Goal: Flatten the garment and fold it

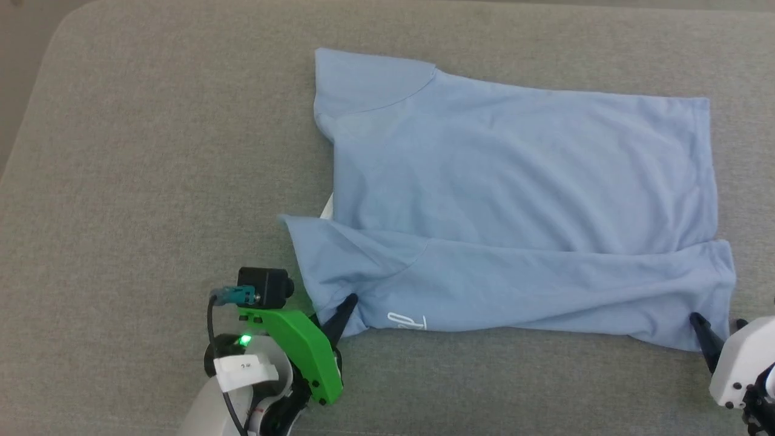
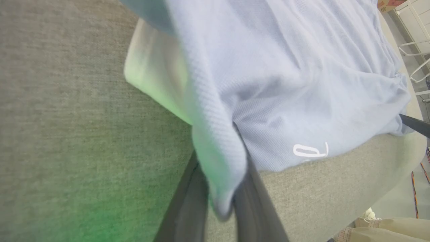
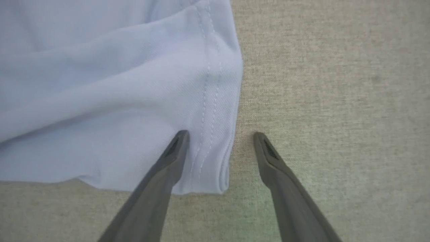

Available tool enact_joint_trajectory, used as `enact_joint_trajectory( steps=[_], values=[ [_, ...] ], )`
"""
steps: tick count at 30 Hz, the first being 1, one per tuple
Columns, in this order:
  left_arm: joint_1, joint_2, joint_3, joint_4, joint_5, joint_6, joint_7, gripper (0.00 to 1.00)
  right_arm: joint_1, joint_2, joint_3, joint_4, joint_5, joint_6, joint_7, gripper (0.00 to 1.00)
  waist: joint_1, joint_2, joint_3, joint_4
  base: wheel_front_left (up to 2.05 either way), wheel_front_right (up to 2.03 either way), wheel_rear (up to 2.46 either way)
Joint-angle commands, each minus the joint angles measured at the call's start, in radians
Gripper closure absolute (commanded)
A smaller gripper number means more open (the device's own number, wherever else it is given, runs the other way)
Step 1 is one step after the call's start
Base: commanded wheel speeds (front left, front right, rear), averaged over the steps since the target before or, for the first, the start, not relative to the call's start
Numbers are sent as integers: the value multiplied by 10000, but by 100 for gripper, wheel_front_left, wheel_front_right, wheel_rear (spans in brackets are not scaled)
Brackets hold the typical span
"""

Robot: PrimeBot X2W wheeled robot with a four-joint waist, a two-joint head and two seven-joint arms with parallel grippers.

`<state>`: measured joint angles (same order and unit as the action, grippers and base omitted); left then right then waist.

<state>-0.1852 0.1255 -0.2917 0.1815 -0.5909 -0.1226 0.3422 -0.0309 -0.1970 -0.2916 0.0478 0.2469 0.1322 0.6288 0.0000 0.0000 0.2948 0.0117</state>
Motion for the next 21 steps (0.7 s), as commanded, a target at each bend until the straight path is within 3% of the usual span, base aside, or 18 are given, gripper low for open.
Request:
enact_joint_trajectory(
  steps=[1,2,3,4,5,12,21],
  values=[
    [-61,-20,-21,31,56,12,6,100,-214,89,26,170,115,-15,159,0,0,0,136,114,0,0,0],
    [-72,-20,-26,28,53,15,12,100,-240,128,27,243,179,-15,248,0,0,0,160,131,0,0,0],
    [-92,-14,-27,25,44,18,17,100,-282,181,44,335,276,-15,379,16,0,0,193,153,0,0,0],
    [-111,-5,-24,23,36,23,18,100,-328,207,71,407,340,-15,471,73,0,0,218,169,0,0,0],
    [-127,3,-18,23,33,36,16,100,-353,173,157,477,357,-15,580,100,0,0,238,186,0,0,0],
    [-24,63,202,-102,-134,58,-329,100,-619,59,127,513,518,-15,291,100,0,0,10,131,0,0,0],
    [1065,609,866,-1546,-856,131,-268,100,-313,161,-301,-660,936,-15,315,100,0,0,-680,-166,0,0,0]
  ],
)
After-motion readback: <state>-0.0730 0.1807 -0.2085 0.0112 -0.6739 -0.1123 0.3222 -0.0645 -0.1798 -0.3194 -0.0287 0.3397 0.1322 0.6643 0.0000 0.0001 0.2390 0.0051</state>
